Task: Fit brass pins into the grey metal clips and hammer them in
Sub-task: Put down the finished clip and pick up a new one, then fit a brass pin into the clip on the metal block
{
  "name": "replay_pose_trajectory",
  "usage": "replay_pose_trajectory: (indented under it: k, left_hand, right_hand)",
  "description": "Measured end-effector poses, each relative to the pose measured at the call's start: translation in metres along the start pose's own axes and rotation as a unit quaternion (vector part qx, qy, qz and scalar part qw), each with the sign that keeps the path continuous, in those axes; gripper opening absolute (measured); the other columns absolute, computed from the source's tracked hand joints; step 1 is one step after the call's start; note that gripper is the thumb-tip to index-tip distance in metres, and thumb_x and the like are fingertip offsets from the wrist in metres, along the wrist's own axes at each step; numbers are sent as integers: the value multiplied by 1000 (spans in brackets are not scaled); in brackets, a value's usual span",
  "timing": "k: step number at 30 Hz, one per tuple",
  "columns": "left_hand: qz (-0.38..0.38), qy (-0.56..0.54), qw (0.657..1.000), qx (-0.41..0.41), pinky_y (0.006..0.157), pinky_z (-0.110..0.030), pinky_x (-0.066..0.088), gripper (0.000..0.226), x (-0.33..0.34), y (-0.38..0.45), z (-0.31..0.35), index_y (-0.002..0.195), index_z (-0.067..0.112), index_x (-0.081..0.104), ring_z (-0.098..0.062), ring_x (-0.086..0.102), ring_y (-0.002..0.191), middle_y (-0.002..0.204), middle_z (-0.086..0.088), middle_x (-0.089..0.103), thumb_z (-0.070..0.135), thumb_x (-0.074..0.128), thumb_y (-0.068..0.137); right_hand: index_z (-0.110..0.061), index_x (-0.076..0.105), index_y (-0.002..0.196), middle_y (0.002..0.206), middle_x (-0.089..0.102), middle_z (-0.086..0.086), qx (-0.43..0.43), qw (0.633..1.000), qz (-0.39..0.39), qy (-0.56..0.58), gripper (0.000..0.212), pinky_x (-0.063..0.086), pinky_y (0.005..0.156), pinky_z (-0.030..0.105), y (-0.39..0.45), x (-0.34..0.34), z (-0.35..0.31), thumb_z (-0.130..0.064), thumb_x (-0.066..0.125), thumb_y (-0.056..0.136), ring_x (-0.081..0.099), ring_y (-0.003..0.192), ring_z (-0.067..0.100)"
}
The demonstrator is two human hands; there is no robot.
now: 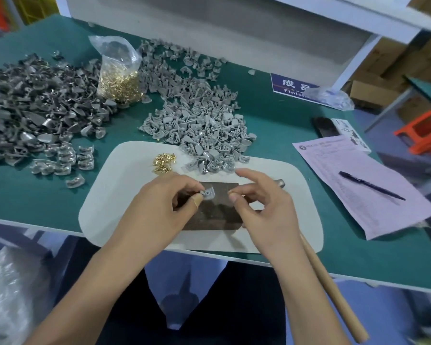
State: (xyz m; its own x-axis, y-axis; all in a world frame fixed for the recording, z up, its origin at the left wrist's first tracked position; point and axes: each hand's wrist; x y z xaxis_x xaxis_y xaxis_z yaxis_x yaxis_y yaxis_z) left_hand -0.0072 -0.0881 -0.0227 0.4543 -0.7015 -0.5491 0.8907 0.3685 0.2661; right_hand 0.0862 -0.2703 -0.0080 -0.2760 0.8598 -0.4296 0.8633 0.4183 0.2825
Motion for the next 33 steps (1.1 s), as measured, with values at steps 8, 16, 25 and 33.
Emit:
replay_pose_trajectory:
  k: [8,16,25,33]
  left_hand:
    - [-8,77,997,-2,65,-23,39,12,-1,-2,2,96,40,72,4,53,83,93,20,57,33,73,87]
    - [7,87,996,-33,59,-19,32,10,-1,-3,3,90,40,73,13,50,80,94,23,59,34,73,82]
    - [23,98,995,-20,61,-23,40,9,1,-4,-1,92,42,74,4,50,85,93,25,61,42,74,82]
    - [42,89,995,5,64,-33,52,11,5,-6,-6,92,40,75,-3,56,92,93,23,63,40,72,82]
  right_hand:
    - [-32,77,87,79,72,-23,-27,994,-72,-78,15,47,70,15,7,9,-10,-17,78,86,63,74,2]
    - [-26,73,93,88,70,-10,-105,927,-199,-300,10,52,76,38,30,5,-31,-32,64,95,61,84,15]
    - [-28,68,90,94,60,-10,-161,871,-259,-385,7,51,77,38,48,-3,-53,-33,63,93,59,94,17]
    - [-32,67,89,91,60,-7,-207,812,-295,-459,10,46,66,31,55,5,-64,-30,57,90,61,87,21]
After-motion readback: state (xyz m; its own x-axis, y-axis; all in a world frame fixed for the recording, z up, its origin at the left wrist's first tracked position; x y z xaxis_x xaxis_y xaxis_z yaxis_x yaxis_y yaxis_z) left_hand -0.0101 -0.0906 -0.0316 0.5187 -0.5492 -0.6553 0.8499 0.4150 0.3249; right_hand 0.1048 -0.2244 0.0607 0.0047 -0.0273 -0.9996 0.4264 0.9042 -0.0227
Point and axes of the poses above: each hand's wrist, its own y-axis towards the middle knuckle, its own x-axis out of the palm, z = x × y
